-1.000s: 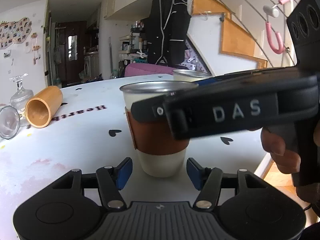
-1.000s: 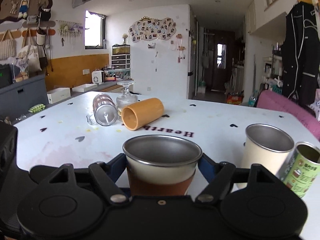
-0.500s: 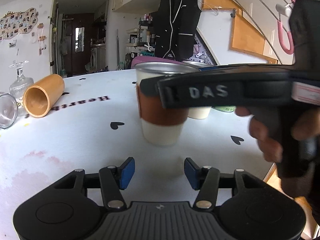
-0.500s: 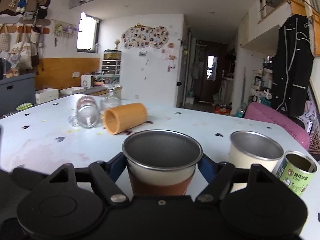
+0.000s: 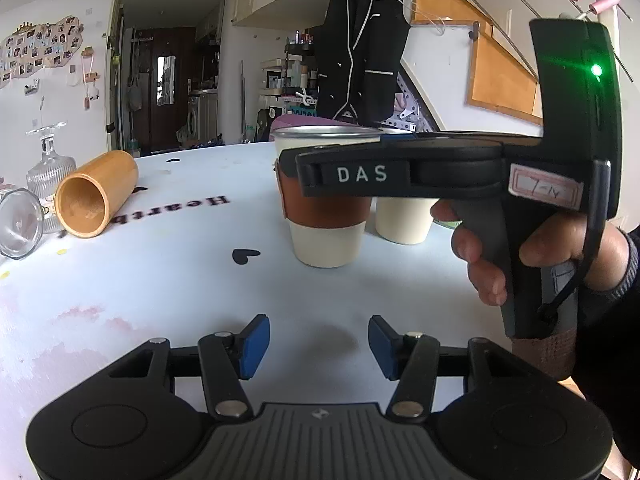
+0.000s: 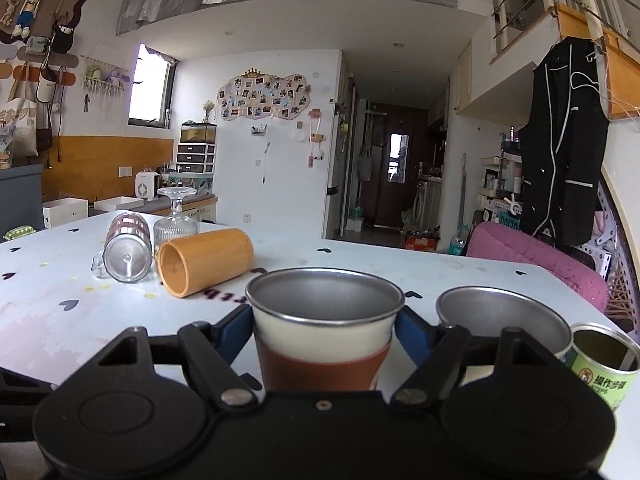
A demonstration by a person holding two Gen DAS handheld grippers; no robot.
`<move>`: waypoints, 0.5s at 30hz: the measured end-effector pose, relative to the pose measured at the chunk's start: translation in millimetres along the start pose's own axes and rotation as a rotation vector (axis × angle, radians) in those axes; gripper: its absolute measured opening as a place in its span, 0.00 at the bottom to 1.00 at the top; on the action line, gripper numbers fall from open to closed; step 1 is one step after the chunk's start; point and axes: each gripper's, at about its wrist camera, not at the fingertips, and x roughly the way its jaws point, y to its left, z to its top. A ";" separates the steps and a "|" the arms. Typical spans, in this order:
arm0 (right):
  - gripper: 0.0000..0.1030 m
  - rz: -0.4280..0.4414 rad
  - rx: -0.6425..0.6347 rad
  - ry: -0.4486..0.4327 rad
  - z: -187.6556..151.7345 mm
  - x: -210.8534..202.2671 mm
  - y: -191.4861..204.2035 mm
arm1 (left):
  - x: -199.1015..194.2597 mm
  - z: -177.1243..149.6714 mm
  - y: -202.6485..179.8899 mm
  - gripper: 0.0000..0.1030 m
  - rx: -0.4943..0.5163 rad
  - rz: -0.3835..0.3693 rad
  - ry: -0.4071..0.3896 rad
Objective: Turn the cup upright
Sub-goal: 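Open the left tool and pull it away from the cup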
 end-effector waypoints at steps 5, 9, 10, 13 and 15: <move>0.75 -0.021 -0.010 -0.008 0.0 1.3 -0.2 | -2.4 1.2 0.8 0.54 -0.003 0.004 -0.005; 0.76 -0.037 0.002 -0.010 -1.2 2.4 -3.0 | -2.9 2.0 1.0 0.54 -0.003 0.005 -0.006; 0.76 -0.037 0.002 -0.009 -1.0 2.4 -2.8 | -2.8 2.4 1.1 0.54 -0.003 0.005 -0.006; 0.78 -0.041 0.000 0.003 -0.4 2.4 -2.7 | -4.8 3.3 0.9 0.54 -0.004 0.006 -0.007; 0.80 -0.048 0.006 0.019 -1.5 1.0 -3.7 | -7.1 4.4 1.2 0.54 -0.009 0.011 -0.009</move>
